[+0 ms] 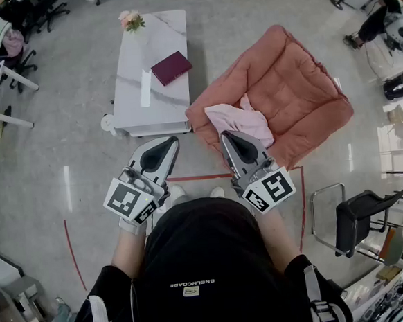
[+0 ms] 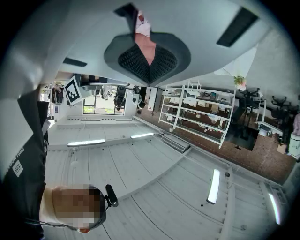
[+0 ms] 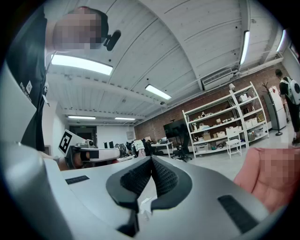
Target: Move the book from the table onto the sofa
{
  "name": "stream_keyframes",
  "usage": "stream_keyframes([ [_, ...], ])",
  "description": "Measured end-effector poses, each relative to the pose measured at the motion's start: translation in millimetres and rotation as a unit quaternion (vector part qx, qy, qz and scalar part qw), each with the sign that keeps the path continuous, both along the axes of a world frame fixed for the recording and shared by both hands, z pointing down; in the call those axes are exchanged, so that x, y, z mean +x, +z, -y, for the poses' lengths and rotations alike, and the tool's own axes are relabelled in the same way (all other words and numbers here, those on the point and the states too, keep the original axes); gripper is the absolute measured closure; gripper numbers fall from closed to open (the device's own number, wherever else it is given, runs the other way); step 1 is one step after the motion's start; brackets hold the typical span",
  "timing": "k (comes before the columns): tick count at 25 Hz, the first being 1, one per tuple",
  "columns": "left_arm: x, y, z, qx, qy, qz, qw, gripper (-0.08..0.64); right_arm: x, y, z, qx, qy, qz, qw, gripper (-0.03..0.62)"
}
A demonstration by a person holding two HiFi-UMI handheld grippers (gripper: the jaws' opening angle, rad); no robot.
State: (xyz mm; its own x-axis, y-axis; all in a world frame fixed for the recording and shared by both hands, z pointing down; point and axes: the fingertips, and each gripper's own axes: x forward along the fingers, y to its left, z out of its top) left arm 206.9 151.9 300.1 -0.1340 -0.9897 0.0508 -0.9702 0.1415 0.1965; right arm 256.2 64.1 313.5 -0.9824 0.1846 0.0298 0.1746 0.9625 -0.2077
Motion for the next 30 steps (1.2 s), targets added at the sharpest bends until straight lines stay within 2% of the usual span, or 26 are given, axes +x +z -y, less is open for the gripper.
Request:
stream_keyframes([
  [11,-44.8,8.5,-53.8,0.01,0.007,-0.015,0.9998,0.546,-47.4,0.4,-58.8,0.011,-0.003,-0.003,1.0,0.571],
  [16,-60.0,16.4,-81.3,0.006,0.018,-0.022,0.9996,0.546,-62.6,-0.7,-72.8,-0.031,0.018,0.016,0.999,0.571],
  [19,-68.2,20.2,-99.8,0.002,0.023,-0.024,0.9994,0.546,-72.2,1.0,-83.9,-0.042,0.028,0.019,0.999,0.569],
  [30,-98.9,42.9,-128.9,-0.012,0.008,-0.047,0.9988,0.545,-109.0,20.7,-97.4,-0.099,0.031,0.006,0.995,0.569],
])
